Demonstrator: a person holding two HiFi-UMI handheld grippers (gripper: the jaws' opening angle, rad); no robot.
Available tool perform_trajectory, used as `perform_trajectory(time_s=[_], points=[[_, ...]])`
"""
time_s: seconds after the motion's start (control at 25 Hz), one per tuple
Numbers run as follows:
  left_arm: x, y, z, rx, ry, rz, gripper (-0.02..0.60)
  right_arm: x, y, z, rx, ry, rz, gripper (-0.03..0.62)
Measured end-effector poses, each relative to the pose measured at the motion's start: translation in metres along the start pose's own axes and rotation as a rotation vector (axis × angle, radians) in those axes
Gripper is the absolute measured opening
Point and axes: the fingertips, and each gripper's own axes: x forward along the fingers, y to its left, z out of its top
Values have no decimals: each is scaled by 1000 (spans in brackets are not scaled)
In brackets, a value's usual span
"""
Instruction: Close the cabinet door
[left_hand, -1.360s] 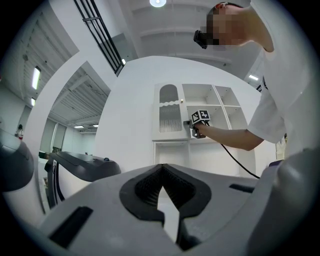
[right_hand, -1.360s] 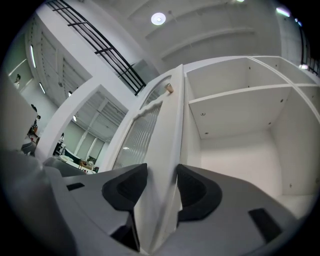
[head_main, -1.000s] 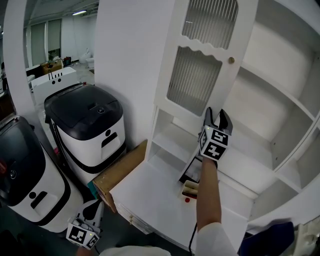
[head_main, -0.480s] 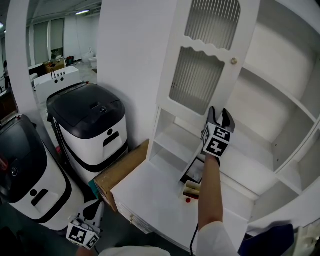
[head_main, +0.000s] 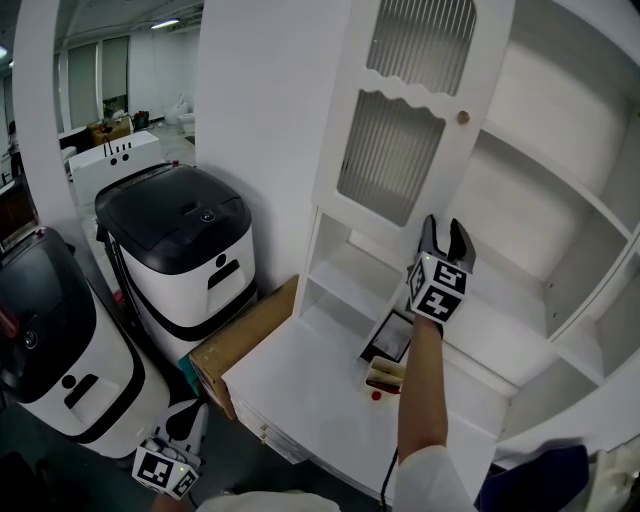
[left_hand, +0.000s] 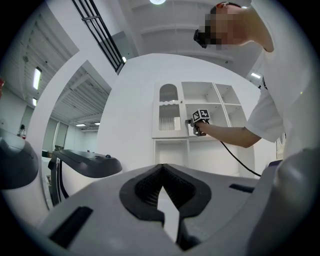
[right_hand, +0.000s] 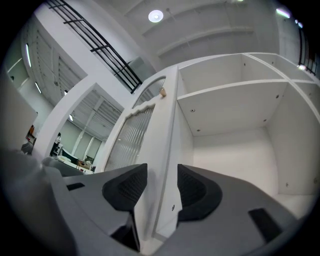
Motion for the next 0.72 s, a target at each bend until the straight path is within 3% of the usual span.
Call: perform_trajectory(time_s=[0.48,0.72], points=[[-3,-3,11,35,-16,-14,3,-56,-6,-47,40,47,12,13],[-18,20,10,39,-14,46,3,-88,20,-19,63,-32,153,-3]])
